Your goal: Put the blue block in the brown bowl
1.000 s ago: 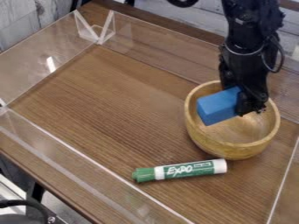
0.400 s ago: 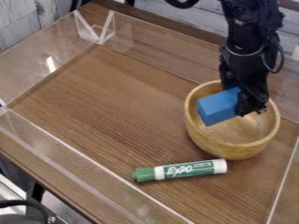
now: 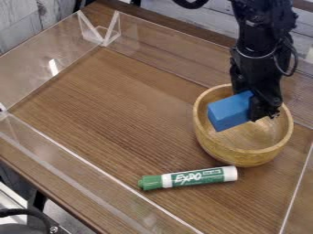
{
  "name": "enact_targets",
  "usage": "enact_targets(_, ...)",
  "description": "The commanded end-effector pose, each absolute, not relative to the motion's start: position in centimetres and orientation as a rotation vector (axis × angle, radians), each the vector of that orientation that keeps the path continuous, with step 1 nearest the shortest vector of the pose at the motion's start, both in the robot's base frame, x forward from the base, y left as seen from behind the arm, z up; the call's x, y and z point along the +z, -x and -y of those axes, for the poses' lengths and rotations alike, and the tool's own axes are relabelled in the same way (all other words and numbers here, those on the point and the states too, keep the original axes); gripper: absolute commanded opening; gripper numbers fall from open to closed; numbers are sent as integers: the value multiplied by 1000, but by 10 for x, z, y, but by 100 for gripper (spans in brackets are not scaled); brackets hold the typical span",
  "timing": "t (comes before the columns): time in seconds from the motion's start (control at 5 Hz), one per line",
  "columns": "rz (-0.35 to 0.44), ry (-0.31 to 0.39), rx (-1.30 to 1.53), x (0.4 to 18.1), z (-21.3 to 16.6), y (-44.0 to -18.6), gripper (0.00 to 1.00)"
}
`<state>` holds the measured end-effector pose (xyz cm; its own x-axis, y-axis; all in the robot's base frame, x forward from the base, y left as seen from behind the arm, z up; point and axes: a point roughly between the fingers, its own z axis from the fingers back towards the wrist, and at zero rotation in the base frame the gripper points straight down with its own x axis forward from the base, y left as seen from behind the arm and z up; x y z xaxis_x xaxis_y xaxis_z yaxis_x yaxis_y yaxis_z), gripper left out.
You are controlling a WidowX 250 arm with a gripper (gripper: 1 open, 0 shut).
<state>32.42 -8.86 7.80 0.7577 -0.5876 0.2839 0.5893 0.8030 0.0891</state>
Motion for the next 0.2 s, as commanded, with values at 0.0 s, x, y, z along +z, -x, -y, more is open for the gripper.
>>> enact_targets(0.0,386,-2,-629,103,87,-331,0)
